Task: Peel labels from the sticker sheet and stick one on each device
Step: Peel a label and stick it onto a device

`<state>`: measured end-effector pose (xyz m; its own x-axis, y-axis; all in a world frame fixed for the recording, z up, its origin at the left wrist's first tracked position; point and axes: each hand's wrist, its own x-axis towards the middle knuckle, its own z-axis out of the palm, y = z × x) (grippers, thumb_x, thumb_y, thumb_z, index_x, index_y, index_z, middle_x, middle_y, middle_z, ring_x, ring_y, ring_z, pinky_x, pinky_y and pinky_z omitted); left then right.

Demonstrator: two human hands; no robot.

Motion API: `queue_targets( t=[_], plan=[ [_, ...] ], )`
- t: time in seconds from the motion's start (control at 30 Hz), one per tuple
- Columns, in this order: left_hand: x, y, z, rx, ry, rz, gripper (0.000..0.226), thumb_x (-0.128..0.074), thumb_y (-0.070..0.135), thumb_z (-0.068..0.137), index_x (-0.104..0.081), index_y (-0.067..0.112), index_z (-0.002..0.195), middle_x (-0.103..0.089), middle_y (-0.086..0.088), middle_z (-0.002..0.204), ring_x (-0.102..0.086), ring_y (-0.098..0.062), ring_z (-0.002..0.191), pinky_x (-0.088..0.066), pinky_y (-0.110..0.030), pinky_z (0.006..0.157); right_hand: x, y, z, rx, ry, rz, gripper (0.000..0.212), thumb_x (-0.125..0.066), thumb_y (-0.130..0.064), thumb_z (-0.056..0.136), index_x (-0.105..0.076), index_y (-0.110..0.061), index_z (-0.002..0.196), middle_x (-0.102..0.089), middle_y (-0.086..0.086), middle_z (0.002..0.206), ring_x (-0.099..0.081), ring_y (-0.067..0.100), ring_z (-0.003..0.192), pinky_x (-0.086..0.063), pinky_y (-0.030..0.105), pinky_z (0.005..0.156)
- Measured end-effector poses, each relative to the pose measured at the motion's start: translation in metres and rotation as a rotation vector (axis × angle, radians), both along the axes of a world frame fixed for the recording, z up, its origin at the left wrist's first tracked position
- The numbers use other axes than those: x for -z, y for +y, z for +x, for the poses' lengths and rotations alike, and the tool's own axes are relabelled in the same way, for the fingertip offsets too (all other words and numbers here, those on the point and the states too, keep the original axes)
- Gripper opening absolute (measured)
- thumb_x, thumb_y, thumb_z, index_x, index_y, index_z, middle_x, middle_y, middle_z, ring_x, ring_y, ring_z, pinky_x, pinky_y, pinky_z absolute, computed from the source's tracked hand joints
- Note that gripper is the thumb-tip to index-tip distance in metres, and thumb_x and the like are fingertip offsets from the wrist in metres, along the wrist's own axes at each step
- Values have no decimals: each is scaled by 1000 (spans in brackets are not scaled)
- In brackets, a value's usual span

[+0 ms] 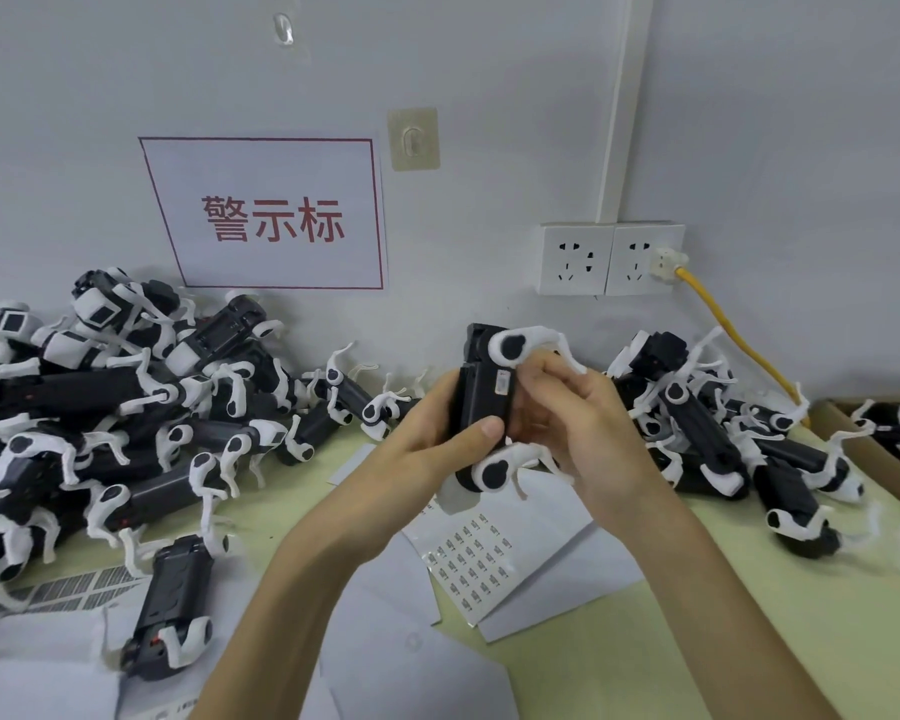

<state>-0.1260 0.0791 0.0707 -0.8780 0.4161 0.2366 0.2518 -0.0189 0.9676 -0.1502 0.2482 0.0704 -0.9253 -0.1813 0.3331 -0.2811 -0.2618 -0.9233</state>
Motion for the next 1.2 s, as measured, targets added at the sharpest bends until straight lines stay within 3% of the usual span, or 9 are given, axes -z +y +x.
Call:
queue_targets(
  t=[0.13, 0.27, 0.37, 0.47, 0.57, 0.73, 0.87, 1.07, 1.2],
  plan=[
    [1, 6, 1, -16, -9, 29, 47, -57, 26, 94, -51, 19, 141, -67, -3, 133, -61, -16, 127, -47, -34, 108, 1, 4, -1, -32, -15, -69, 34, -57, -18, 95, -52, 15, 94, -49, 18, 87, -41, 30, 76, -35, 42, 71],
    [3, 7, 1, -43, -29, 42, 45, -57, 31, 94, -54, 23, 138, -71, 1, 124, -64, -17, 121, -49, -35, 104, 1, 3, 2, -56, 75, 11, 35, -67, -32, 84, -50, -2, 77, -44, 10, 70, -45, 23, 67, -40, 36, 66],
    [1, 9, 4, -60, 11, -31, 39, -57, 30, 96, -54, 25, 134, -69, 1, 125, -64, -5, 116, -52, -24, 99, 4, -1, 1, 56, 82, 20, 54, -77, -41, 72, -51, 5, 83, -49, 15, 77, -51, 30, 77, -45, 51, 74],
    [-1, 12, 6, -62, 6, -65, 28, -55, 20, 104, -54, 26, 132, -70, 3, 120, -64, 3, 104, -51, -15, 87, 4, 1, 0, 14, 71, -23, 53, -81, -41, 71, -49, 0, 77, -42, 15, 76, -42, 33, 76, -39, 48, 67],
    [0, 13, 7, -61, -2, -89, 27, -53, 20, 104, -55, 26, 131, -68, 0, 120, -63, 2, 103, -52, -18, 91, 4, 4, 0, -40, 32, -56, 67, -92, -50, 60, -46, -4, 74, -38, 21, 79, -37, 36, 84, -31, 48, 79],
    [-1, 12, 8, -66, -11, -101, 27, -58, 35, 103, -55, 23, 127, -65, 9, 103, -61, 1, 95, -51, -17, 86, 5, 1, 2, -28, 15, -54, 29, -77, -36, 71, -56, -16, 71, -31, 25, 75, -34, 35, 82, -26, 46, 79],
    [-2, 11, 7, -85, 1, -108, 42, -55, 50, 89, -55, 25, 123, -63, 8, 103, -60, 0, 95, -50, -19, 87, 4, -2, 6, -4, 17, -54, 29, -75, -37, 71, -51, -21, 64, -26, 37, 74, -34, 36, 82, -25, 46, 82],
    [-2, 10, 8, -86, 9, -106, 42, -55, 52, 89, -55, 24, 121, -62, 11, 97, -59, 0, 90, -50, -18, 82, 7, -2, 5, -4, 72, -35, 26, -72, -37, 76, -52, -24, 64, -25, 31, 73, -29, 53, 69, -26, 46, 77],
    [-3, 8, 8, -68, -2, -69, 41, -55, 50, 91, -56, 21, 120, -59, 12, 90, -57, -1, 86, -48, -14, 78, 7, -2, 4, -13, 113, -10, 26, -69, -37, 81, -52, -24, 67, -28, 27, 72, -29, 43, 69, -28, 46, 78]
  ],
)
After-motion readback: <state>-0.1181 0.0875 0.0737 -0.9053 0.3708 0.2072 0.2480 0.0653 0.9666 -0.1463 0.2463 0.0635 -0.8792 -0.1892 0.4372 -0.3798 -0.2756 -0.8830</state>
